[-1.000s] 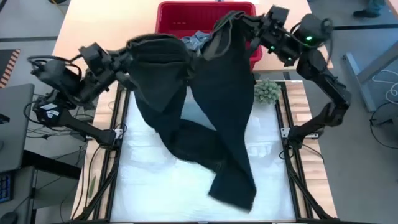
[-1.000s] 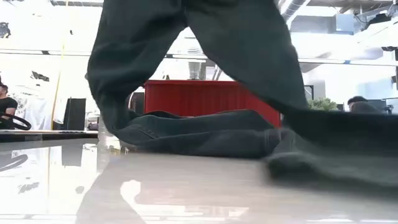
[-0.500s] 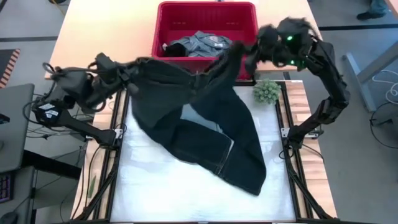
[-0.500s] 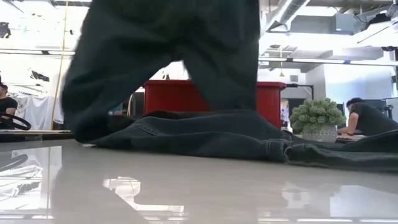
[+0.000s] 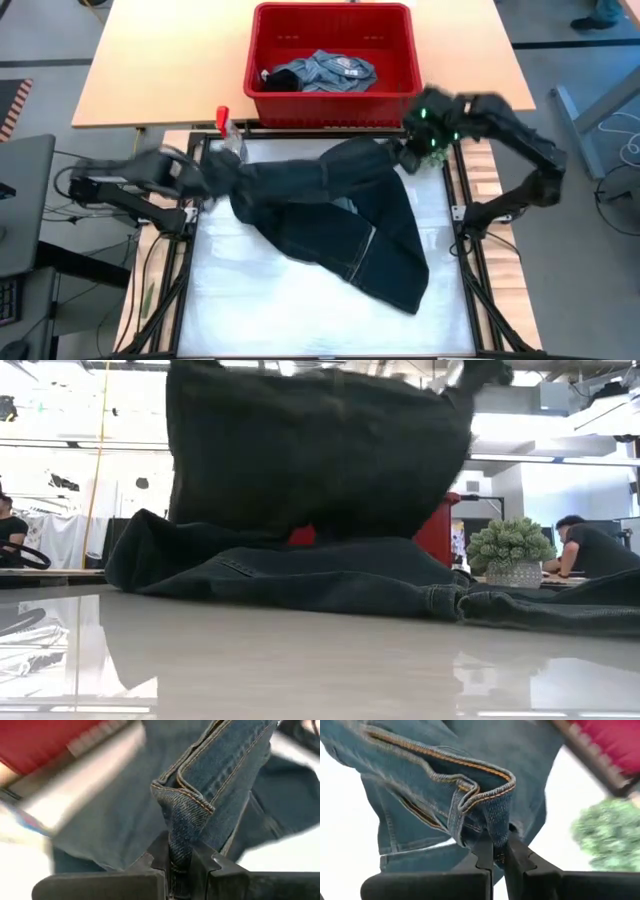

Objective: Fold Laundry from Bin
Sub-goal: Fold the black pants from the red laundry bin

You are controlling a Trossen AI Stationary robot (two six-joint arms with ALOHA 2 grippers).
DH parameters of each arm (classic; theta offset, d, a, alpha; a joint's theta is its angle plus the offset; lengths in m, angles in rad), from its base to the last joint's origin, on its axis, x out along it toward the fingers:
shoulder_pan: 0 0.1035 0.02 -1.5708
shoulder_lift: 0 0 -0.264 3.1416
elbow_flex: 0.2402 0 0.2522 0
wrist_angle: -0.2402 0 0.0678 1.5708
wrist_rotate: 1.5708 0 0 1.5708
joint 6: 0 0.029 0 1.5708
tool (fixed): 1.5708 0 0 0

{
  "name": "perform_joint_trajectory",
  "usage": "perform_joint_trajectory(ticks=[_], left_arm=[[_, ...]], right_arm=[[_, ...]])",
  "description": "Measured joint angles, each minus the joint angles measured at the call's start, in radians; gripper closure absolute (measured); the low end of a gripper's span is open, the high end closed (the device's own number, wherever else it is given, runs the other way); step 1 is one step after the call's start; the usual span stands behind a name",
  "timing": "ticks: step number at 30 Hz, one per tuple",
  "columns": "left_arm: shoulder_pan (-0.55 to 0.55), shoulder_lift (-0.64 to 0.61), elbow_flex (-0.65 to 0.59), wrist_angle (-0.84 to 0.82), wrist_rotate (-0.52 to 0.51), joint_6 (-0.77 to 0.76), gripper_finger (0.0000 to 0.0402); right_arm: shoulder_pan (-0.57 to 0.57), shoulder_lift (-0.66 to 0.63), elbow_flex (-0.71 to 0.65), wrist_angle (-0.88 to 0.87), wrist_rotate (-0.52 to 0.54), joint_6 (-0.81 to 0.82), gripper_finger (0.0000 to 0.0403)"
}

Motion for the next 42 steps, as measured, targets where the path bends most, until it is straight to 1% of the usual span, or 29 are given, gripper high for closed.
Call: perform_joint_trajectory(ticks=[3,5,7,9,11,12,14,16,20,22,24,28,34,38,42], left_arm=[[-0.06,-0.004,-0.181,0.194,0.038,-0.083,0.0384],[-0.106,-0.001,-0.271,0.378,0.051,-0.106,0.0384],[-0.146,0.013,-0.35,0.556,0.053,-0.125,0.0384],[-0.187,0.029,-0.415,0.692,0.058,-0.123,0.0384],[-0.216,0.044,-0.456,0.794,0.051,-0.139,0.0384],[-0.226,0.051,-0.47,0.828,0.049,-0.147,0.0384],[-0.248,0.068,-0.485,0.855,0.067,-0.11,0.0384],[-0.264,0.083,-0.485,0.87,0.115,-0.022,0.0384],[-0.294,0.09,-0.485,0.929,0.252,0.151,0.0384],[-0.312,0.09,-0.485,0.969,0.288,0.221,0.0384],[-0.328,0.083,-0.48,0.975,0.294,0.266,0.0384],[-0.346,0.081,-0.443,0.978,0.293,0.377,0.0384],[-0.347,0.081,-0.386,0.971,0.283,0.494,0.0384],[-0.347,0.081,-0.326,0.899,0.277,0.559,0.0384],[-0.347,0.081,-0.259,0.808,0.223,0.622,0.0384]], right_arm=[[0.105,-0.1,-0.256,0.185,-0.026,0.117,0.0363],[0.183,-0.155,-0.403,0.302,-0.06,0.177,0.0363],[0.264,-0.192,-0.522,0.411,-0.077,0.252,0.0363],[0.348,-0.218,-0.614,0.495,-0.08,0.327,0.0363],[0.427,-0.234,-0.684,0.562,-0.079,0.408,0.0363],[0.462,-0.239,-0.712,0.596,-0.079,0.428,0.0363],[0.528,-0.236,-0.751,0.644,-0.079,0.409,0.0363],[0.587,-0.228,-0.775,0.689,-0.066,0.338,0.0363],[0.686,-0.214,-0.783,0.759,-0.052,0.213,0.0363],[0.728,-0.213,-0.783,0.792,-0.052,0.162,0.0363],[0.752,-0.216,-0.783,0.844,-0.037,0.103,0.0363],[0.783,-0.218,-0.776,0.88,0.02,-0.013,0.0363],[0.784,-0.215,-0.735,0.904,0.028,-0.177,0.0362],[0.791,-0.217,-0.704,0.9,0.031,-0.338,0.0356],[0.794,-0.217,-0.667,0.903,0.075,-0.44,0.0354]])
